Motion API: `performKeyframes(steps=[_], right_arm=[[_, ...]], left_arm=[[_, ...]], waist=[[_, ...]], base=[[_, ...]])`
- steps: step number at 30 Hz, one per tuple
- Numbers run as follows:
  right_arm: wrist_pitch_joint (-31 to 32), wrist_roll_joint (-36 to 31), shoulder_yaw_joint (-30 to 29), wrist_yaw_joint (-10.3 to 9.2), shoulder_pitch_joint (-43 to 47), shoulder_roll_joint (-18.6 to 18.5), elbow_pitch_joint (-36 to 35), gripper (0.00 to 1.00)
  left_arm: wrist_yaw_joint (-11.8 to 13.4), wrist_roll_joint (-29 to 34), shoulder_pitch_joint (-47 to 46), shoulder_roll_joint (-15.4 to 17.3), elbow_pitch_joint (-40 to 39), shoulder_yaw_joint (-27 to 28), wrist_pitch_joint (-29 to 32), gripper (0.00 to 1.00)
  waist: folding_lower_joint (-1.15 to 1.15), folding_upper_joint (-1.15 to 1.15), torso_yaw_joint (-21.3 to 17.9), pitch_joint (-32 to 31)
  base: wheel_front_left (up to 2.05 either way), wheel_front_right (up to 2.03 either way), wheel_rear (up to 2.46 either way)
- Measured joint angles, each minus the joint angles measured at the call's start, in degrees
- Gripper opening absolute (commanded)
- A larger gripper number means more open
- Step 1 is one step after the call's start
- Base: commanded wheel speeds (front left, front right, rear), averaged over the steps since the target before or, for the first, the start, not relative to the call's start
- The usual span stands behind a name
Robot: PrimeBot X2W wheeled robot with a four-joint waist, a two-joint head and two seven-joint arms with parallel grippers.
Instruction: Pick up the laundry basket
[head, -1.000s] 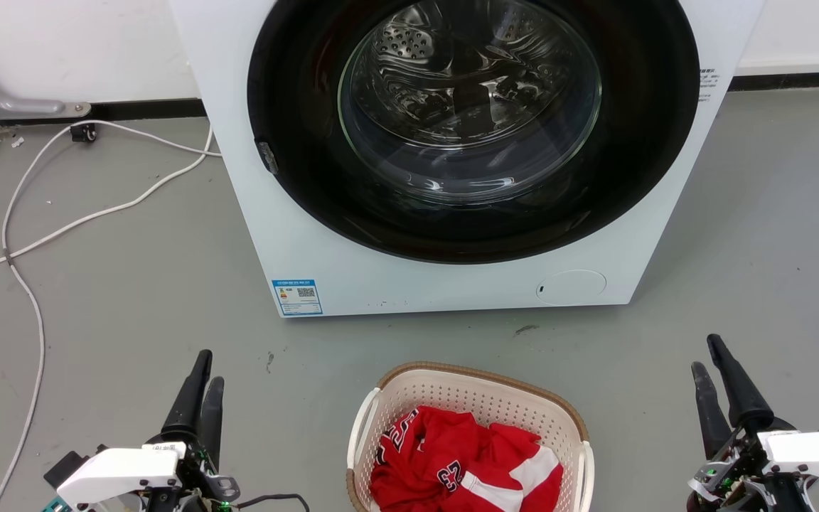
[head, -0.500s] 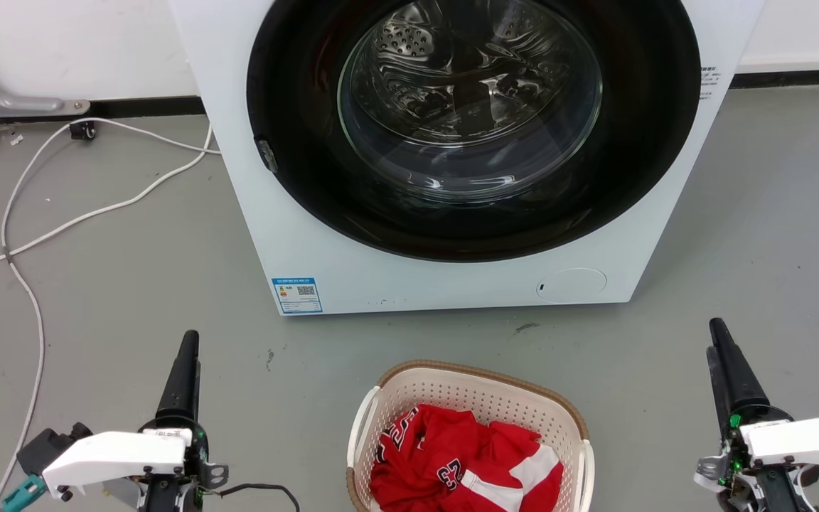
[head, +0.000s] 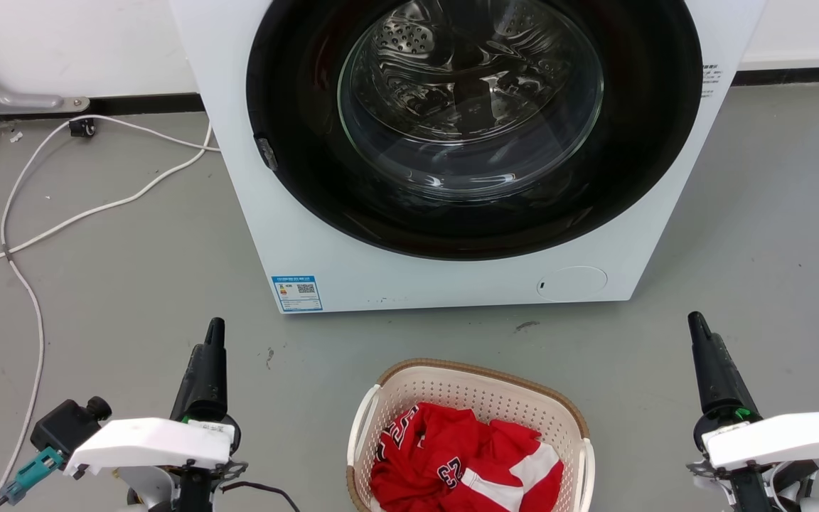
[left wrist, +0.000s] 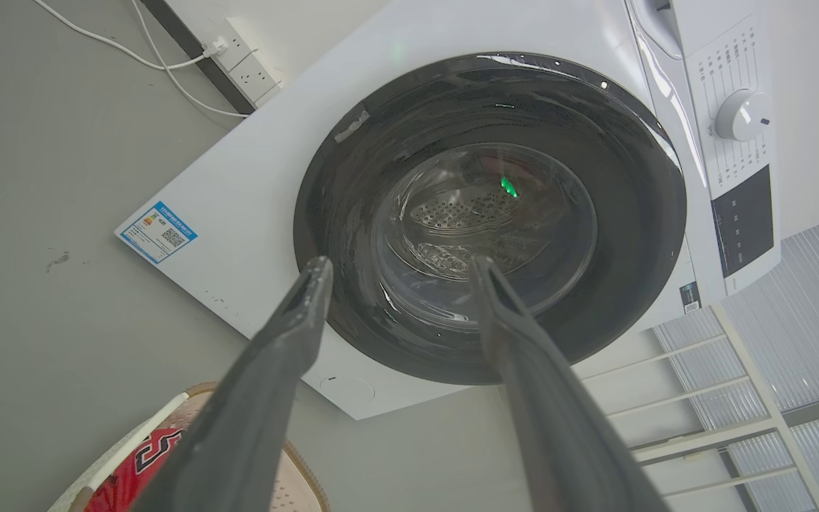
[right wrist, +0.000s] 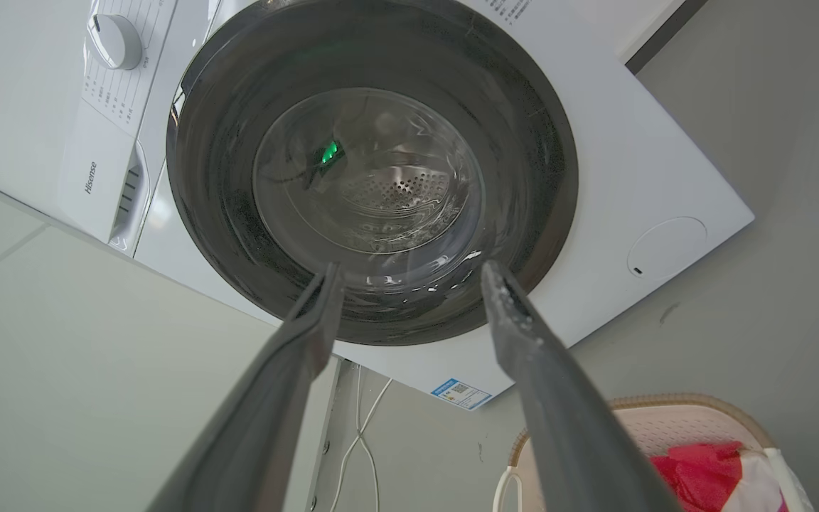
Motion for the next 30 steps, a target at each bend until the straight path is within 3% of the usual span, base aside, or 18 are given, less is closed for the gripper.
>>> performKeyframes(steps=[30], right_arm=[[-5.8, -26.6, 1.5, 0.0, 2.1, 0.0, -3.8, 1.0]], left_arm=[[2.5, 27.4, 1.8, 0.1, -2.0, -3.7, -5.8, 1.0]], waist=[[0.0, 0.0, 0.2, 0.2]], base=[[0.0, 0.0, 0.0]])
